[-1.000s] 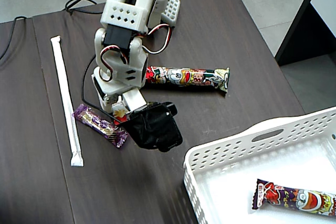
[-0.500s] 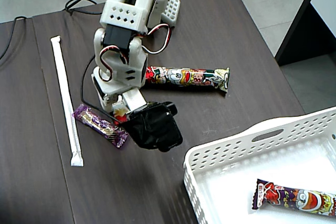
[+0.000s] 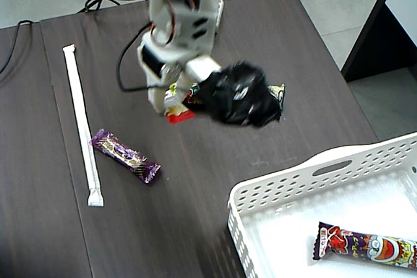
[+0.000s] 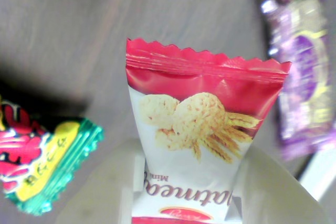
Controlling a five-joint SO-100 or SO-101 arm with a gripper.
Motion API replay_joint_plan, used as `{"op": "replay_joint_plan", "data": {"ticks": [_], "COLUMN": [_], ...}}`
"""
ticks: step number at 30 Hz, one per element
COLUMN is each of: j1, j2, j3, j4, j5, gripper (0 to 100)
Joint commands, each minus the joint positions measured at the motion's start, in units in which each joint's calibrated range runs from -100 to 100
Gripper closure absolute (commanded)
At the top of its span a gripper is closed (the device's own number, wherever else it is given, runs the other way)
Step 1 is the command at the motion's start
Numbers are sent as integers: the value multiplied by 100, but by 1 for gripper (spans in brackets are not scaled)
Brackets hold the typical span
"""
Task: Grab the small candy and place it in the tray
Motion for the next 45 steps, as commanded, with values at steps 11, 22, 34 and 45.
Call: {"op": "replay_joint_plan", "data": {"ticks": [11,22,34,45], "j1": [-1231,-1894,-2534,-2453], "j2": [-1436,-825,1109,1485], "j3": [224,297,-1100,-2451], "j4": [-1378,-3621,-3895,-3955], "j5": [1302,2299,2294,2299], "gripper": [99,99,99,99]}}
